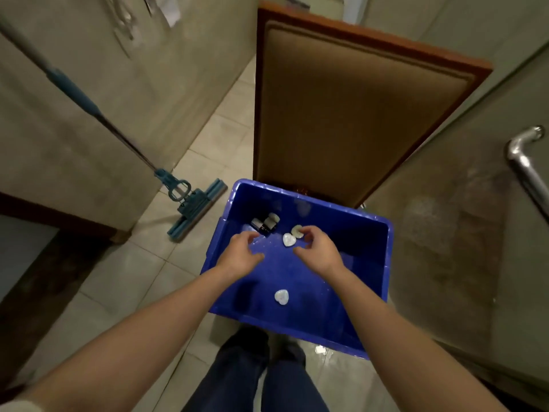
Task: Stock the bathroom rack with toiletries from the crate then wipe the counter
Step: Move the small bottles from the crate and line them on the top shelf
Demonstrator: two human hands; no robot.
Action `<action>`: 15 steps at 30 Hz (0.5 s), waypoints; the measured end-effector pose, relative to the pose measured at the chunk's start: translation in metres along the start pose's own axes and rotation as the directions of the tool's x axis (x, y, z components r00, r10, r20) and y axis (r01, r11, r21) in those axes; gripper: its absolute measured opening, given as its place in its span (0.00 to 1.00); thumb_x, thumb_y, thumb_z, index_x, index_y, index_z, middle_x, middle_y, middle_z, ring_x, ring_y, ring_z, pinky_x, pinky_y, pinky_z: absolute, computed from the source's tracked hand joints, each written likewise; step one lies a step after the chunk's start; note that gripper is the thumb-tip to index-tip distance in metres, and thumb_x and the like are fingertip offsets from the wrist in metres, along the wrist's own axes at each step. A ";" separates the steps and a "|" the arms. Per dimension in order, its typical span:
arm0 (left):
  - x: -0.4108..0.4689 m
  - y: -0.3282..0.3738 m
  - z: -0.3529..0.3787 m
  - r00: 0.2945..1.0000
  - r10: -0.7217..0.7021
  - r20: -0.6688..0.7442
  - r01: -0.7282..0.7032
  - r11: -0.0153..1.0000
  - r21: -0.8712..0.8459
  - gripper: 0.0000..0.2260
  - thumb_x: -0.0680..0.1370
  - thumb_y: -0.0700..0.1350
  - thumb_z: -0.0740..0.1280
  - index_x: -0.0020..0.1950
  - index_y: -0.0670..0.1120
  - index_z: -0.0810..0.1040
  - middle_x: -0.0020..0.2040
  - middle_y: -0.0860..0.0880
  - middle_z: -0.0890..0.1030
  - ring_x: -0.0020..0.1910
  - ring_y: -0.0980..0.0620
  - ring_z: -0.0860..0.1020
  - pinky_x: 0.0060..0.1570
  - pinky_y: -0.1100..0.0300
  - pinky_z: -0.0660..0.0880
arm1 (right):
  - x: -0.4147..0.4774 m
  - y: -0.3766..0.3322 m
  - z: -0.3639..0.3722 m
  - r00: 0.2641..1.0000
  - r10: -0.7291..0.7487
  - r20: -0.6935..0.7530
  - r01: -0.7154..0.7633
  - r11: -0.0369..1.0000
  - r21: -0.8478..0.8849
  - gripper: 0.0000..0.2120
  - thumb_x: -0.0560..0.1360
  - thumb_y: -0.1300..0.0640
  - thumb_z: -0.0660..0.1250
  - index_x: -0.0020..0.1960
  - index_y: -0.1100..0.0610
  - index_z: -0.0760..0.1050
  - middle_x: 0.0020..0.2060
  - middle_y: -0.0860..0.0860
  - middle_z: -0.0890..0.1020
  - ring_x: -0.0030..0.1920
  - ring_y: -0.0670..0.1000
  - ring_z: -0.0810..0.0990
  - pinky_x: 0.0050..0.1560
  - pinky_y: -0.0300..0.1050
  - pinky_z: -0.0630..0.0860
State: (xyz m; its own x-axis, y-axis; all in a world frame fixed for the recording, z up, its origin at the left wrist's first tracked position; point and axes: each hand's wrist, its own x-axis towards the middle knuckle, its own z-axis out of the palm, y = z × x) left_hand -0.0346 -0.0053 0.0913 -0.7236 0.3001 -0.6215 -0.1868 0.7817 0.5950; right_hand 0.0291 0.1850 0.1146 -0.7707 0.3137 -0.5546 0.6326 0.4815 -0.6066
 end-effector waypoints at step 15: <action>0.128 -0.034 0.054 0.999 -0.030 -0.035 0.033 0.994 0.103 0.27 0.75 0.42 0.68 0.73 0.49 0.65 0.74 0.48 0.58 0.68 0.44 0.69 0.64 0.50 0.70 | 0.141 0.045 0.064 0.983 0.015 0.186 -0.009 0.999 -0.034 0.22 0.74 0.57 0.67 0.68 0.52 0.71 0.61 0.52 0.77 0.57 0.53 0.77 0.49 0.45 0.75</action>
State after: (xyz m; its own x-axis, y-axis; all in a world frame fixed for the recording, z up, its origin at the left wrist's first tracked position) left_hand -0.0852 0.0361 -0.0356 -0.7405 0.2576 -0.6208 -0.1415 0.8432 0.5187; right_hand -0.0464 0.1989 -0.0276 -0.7337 0.1635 -0.6595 0.6362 0.5061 -0.5823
